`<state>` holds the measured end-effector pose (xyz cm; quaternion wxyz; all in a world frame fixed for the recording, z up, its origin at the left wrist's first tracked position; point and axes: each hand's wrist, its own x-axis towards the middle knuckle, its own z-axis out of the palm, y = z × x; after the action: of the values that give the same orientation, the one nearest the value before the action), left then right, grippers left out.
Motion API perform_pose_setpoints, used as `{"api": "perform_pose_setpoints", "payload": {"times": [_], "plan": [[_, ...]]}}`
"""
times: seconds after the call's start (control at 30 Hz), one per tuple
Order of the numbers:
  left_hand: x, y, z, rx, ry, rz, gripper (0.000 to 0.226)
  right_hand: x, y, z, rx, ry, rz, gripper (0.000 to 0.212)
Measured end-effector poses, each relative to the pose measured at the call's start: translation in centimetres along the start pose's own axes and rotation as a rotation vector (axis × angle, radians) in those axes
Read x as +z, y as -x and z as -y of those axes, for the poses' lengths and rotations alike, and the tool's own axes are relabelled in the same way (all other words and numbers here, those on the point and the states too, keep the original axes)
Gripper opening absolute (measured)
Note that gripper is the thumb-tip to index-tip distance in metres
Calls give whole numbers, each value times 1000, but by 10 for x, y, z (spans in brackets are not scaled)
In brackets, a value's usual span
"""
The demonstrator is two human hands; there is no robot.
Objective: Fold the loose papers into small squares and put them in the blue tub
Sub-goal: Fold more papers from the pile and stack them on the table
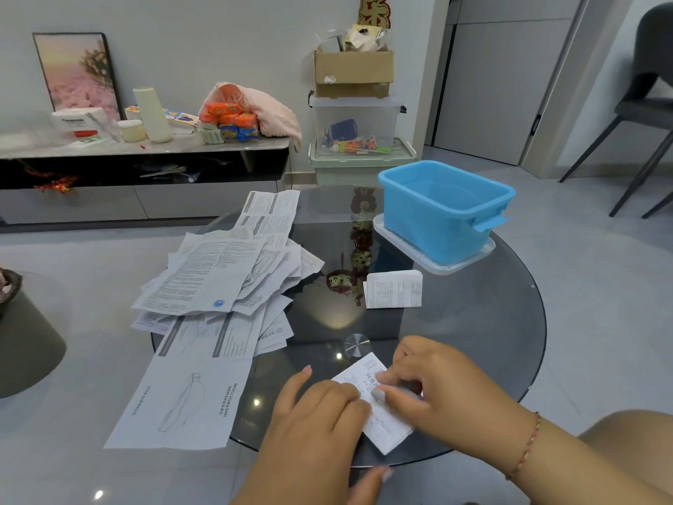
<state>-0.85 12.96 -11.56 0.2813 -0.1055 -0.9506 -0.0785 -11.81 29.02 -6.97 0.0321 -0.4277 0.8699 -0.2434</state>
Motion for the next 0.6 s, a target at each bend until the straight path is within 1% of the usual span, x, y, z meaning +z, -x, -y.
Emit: {"api": "perform_pose_setpoints", "payload": {"times": [0.07,0.13,0.23,0.37,0.5,0.6], "plan": [[-2,-2,0,-18,36,-41,35,-1,0,-1,-27,-20,-19,46],[-4,-3,1,-41,67,-87,24,-3,0,-1,-39,-76,-13,51],[-3,-4,2,-66,97,-138,19,-8,2,1,-75,-174,13,58],[-1,-5,5,-113,107,-184,18,-10,2,0,-93,-167,52,49],[1,1,7,-204,165,-161,12,-7,0,1,-43,-115,49,27],[0,0,6,-304,156,-142,19,-3,0,6,-13,-119,53,24]]}}
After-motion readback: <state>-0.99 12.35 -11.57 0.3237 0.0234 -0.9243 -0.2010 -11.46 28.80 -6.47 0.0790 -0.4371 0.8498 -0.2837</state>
